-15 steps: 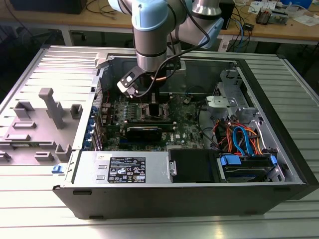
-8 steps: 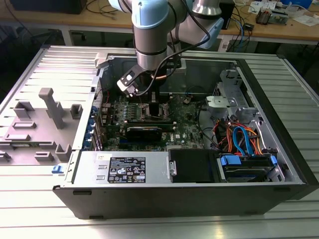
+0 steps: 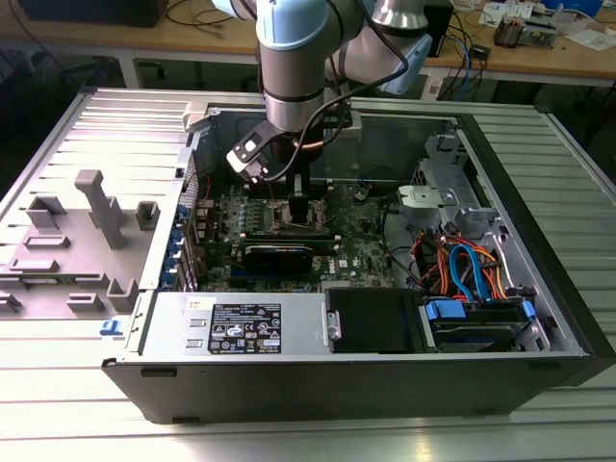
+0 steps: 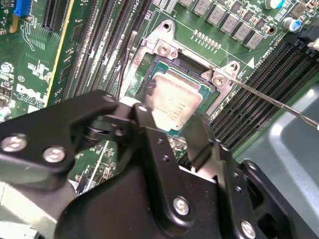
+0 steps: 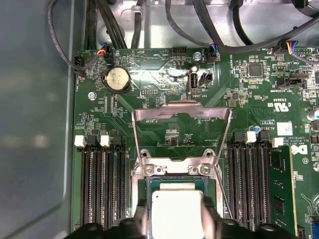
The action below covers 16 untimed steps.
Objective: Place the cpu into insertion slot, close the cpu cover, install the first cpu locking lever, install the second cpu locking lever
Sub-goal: 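Place the cpu into insertion slot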
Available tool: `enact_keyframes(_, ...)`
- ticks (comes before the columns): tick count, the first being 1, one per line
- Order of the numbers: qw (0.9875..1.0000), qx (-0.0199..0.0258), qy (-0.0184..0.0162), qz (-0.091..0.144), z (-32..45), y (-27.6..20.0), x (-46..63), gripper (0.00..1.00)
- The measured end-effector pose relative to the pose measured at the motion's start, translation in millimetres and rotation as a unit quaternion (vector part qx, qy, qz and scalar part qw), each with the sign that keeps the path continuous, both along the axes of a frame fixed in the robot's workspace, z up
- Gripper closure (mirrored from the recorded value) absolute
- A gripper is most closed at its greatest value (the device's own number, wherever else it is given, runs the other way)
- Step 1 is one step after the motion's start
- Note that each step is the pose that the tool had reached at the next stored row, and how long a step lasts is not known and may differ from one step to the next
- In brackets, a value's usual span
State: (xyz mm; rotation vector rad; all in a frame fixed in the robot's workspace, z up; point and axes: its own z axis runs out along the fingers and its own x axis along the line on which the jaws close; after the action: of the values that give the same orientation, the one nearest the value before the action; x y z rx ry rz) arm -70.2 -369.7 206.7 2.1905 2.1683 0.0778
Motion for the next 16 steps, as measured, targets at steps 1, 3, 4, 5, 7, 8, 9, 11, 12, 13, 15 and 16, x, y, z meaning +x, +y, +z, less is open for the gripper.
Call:
enact_keyframes(1, 1.0, 0.0, 0.0, 0.0, 0.0, 0.0, 0.0, 0.53)
enact_keyframes(3, 1.0, -0.0001, 0.0001, 0.0, 0.1, 0.0, 0.0, 0.58)
enact_keyframes(4, 1.0, -0.0001, 0.0001, 0.0, 0.1, 0.0, 0.0, 0.65)
enact_keyframes(5, 1.0, -0.0001, 0.0001, 0.0, 0.7, -0.1, 0.0, 0.71)
enact_keyframes(7, 1.0, 0.0, 0.0004, 0.0, 4.3, -0.1, 0.3, 0.83)
enact_keyframes(8, 1.0, 0.0, 0.001, 0.0, 5.2, -0.1, 0.7, 0.89)
enact_keyframes(9, 1.0, 0.0001, 0.0017, 0.0, 5.9, 0.0, 1.0, 0.89)
enact_keyframes(11, 1.0, 0.0003, 0.0047, 0.0, 6.3, 0.0, 2.9, 0.89)
enact_keyframes(12, 1.0, 0.0004, 0.0069, 0.0, 6.4, -0.1, 4.0, 0.89)
enact_keyframes(13, 1.0, 0.001, 0.0082, 0.0, 6.4, -0.1, 4.6, 0.89)
enact_keyframes(15, 1.0, 0.0019, 0.0093, 0.0, 6.4, 0.0, 5.1, 0.89)
enact_keyframes(16, 1.0, 0.0022, 0.0094, 0.0, 6.4, 0.0, 5.0, 0.89)
